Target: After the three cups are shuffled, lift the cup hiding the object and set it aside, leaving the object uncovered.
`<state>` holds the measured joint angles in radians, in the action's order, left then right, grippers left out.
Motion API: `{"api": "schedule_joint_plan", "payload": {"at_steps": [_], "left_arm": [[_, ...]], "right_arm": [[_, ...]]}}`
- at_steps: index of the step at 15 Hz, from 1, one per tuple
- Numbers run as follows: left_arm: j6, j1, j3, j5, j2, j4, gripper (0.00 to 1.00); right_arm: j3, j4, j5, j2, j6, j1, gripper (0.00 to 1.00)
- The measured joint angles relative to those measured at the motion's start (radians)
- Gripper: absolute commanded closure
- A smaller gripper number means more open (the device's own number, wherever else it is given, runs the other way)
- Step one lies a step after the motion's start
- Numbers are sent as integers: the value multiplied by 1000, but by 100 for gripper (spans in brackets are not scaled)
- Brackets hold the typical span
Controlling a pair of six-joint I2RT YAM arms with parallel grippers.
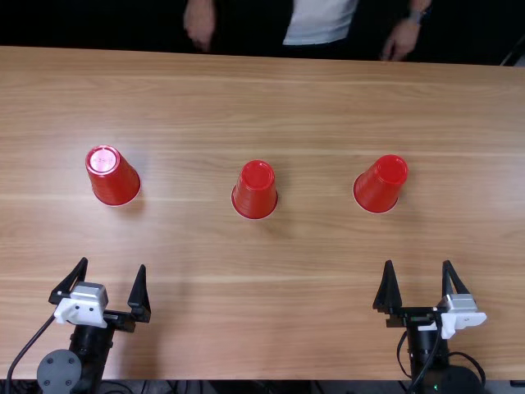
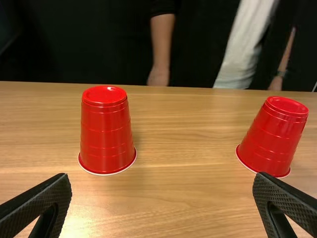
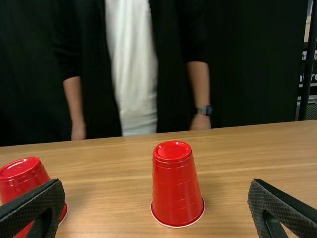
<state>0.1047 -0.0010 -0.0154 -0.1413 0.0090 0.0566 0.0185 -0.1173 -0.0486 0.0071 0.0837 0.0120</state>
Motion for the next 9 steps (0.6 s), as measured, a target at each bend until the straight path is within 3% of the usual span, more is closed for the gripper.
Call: {"api": "schedule_joint_plan", "payload": {"at_steps": [3, 7, 9], "left_arm": [[0, 0, 0, 0, 0, 1, 0], [0, 1, 0, 1, 0, 1, 0], [0, 1, -38, 3, 8, 48, 0]], "right_arm": [[0, -6, 6, 0, 0, 0, 0], [5, 1, 42, 0, 0, 2, 0], [57, 11, 47, 1, 0, 13, 0]]}}
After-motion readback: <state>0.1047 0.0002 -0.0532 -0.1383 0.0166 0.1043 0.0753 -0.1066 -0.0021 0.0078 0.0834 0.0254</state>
